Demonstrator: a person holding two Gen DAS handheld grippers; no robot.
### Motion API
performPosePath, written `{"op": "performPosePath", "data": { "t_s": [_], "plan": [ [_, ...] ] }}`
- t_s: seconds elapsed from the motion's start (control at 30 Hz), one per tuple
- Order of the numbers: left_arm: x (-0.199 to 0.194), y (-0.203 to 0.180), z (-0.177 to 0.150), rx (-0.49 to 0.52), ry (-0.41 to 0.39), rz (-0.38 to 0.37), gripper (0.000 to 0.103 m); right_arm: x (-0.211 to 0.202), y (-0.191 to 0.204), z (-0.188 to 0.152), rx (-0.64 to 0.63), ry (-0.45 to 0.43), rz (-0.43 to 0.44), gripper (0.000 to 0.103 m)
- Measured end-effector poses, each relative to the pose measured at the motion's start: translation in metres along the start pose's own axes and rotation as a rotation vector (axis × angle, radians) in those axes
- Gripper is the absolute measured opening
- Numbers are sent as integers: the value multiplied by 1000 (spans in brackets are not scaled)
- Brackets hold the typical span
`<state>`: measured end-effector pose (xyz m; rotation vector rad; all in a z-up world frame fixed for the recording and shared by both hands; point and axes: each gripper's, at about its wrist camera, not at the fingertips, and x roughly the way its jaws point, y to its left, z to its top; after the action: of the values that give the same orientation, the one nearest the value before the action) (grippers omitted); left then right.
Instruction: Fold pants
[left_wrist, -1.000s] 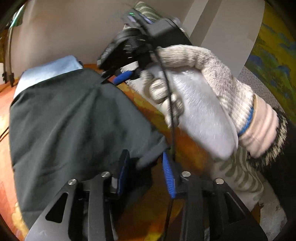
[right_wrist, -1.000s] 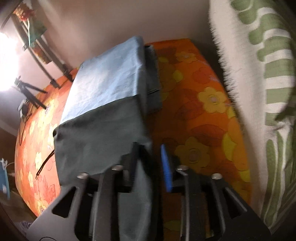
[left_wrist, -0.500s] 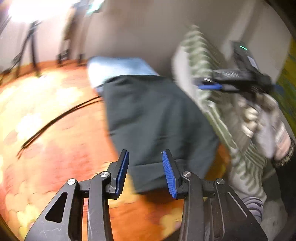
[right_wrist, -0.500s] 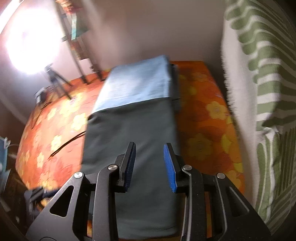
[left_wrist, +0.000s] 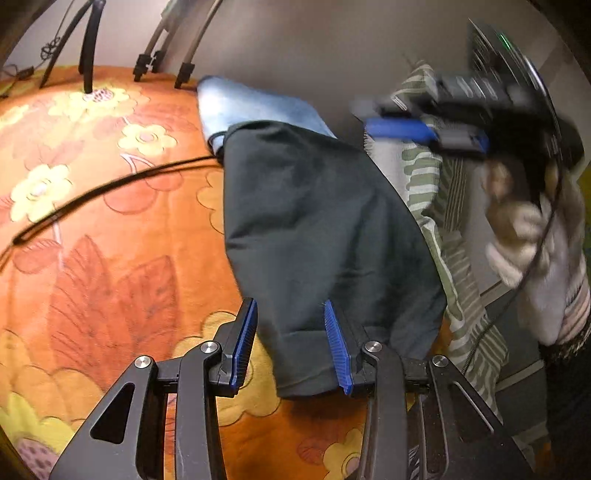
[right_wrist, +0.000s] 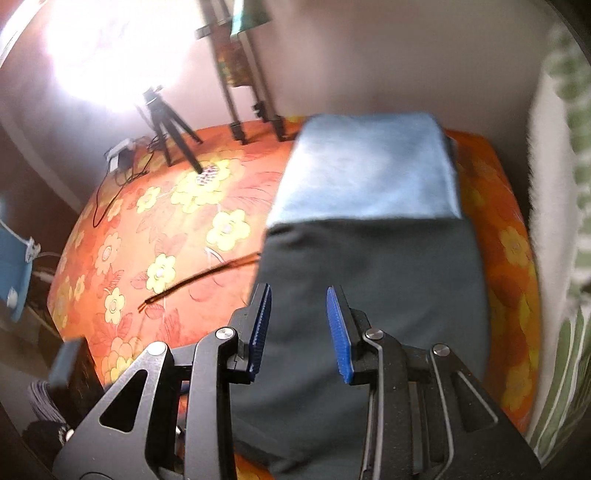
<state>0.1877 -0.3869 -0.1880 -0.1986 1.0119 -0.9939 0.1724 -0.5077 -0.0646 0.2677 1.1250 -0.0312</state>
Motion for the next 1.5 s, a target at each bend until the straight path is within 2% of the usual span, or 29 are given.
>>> {"op": "performPosePath", "data": {
  "t_s": [0.3,0.53,0.7,0.9,1.0,1.03,1.1,1.2,1.4,1.5],
  "plan": [
    [11,5,0,-43,-25,-20,36,82,56,52,-231,114,-38,33],
    [9,29,11,-138,-38,-48,36,136,73,57,-392,251,-103,33],
    [10,34,14,-150,-25,-51,36,145,80,54,-479,290,-116,39],
    [18,34,22,-179,-15,-45,36,150,82,52,-553,324,-127,39],
    [19,38,22,-209,-17,-51,36,153,83,48,-593,327,-160,39],
    [19,38,23,-216,-17,-50,36,154,82,46,-602,332,-172,39],
    [21,37,25,-217,-22,-43,36,155,79,46,-601,330,-201,18],
    [22,35,26,-208,-27,-28,36,148,70,53,-525,307,-164,9],
    [25,38,35,-214,-49,10,36,131,61,55,-455,262,-141,6],
    [30,41,37,-223,-38,0,33,119,56,57,-409,226,-105,5]
  ]
}}
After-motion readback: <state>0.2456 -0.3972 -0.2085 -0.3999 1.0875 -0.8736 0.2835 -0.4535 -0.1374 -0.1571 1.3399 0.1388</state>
